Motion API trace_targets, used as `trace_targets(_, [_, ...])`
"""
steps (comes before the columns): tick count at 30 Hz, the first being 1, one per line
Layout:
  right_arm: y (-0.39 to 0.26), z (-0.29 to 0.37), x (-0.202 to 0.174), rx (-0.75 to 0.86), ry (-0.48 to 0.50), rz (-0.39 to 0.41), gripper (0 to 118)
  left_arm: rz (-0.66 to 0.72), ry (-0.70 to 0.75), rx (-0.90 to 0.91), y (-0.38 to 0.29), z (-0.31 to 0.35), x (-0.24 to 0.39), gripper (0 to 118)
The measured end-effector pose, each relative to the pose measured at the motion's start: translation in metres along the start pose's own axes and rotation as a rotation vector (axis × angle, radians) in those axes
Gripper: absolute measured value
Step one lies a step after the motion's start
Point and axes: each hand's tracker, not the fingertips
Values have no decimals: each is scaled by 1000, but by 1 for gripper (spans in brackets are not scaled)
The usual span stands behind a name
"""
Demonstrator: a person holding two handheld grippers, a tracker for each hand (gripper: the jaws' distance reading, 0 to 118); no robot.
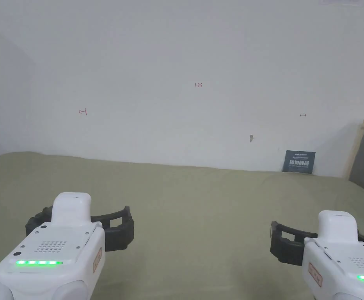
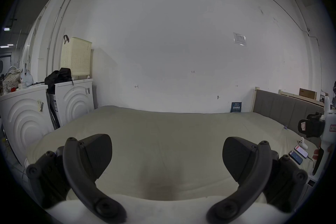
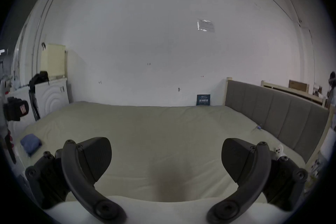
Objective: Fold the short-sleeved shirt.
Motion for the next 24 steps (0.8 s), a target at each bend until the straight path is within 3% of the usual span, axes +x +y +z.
trace_targets(3, [5,2,-1,3,21,1,118,-1,-9,-9,-2,0,1,118])
trace_targets(8, [12,2,0,-47,20,-106,118,-14,11,-8,1,-1,1,118])
trace_targets(15, [9,-6,-1,-118,-9,-70,118,20,23,-3,7,-2,2,118])
trace_targets(18, [9,-7,5,-128,37,-104,118,1,18,2,8,0,4,118])
trace_targets(24, [13,-2,9,-104,22,-117,118,-4,13,1,10,1,6,118])
